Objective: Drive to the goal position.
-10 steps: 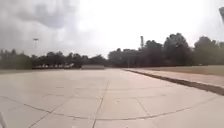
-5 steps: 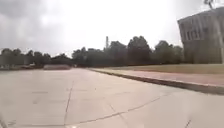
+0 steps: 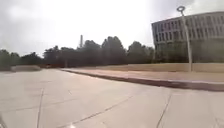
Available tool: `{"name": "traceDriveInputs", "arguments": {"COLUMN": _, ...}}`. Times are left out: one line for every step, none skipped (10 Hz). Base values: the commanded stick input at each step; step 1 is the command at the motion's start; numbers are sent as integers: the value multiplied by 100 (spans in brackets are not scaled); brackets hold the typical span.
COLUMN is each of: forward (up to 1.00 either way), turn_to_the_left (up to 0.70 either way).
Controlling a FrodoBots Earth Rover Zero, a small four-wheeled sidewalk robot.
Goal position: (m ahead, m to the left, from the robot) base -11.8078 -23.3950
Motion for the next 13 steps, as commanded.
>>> {"name": "traceDriveInputs", "arguments": {"forward": 0, "turn_to_the_left": -89}}
{"name": "traceDriveInputs", "arguments": {"forward": 0, "turn_to_the_left": -90}}
{"name": "traceDriveInputs", "arguments": {"forward": 0, "turn_to_the_left": -90}}
{"name": "traceDriveInputs", "arguments": {"forward": 0, "turn_to_the_left": -90}}
{"name": "traceDriveInputs", "arguments": {"forward": 0, "turn_to_the_left": -89}}
{"name": "traceDriveInputs", "arguments": {"forward": 0, "turn_to_the_left": -90}}
{"name": "traceDriveInputs", "arguments": {"forward": 0, "turn_to_the_left": -90}}
{"name": "traceDriveInputs", "arguments": {"forward": 0, "turn_to_the_left": -89}}
{"name": "traceDriveInputs", "arguments": {"forward": 0, "turn_to_the_left": -89}}
{"name": "traceDriveInputs", "arguments": {"forward": 0, "turn_to_the_left": -89}}
{"name": "traceDriveInputs", "arguments": {"forward": 0, "turn_to_the_left": -89}}
{"name": "traceDriveInputs", "arguments": {"forward": 0, "turn_to_the_left": -89}}
{"name": "traceDriveInputs", "arguments": {"forward": 0, "turn_to_the_left": -90}}
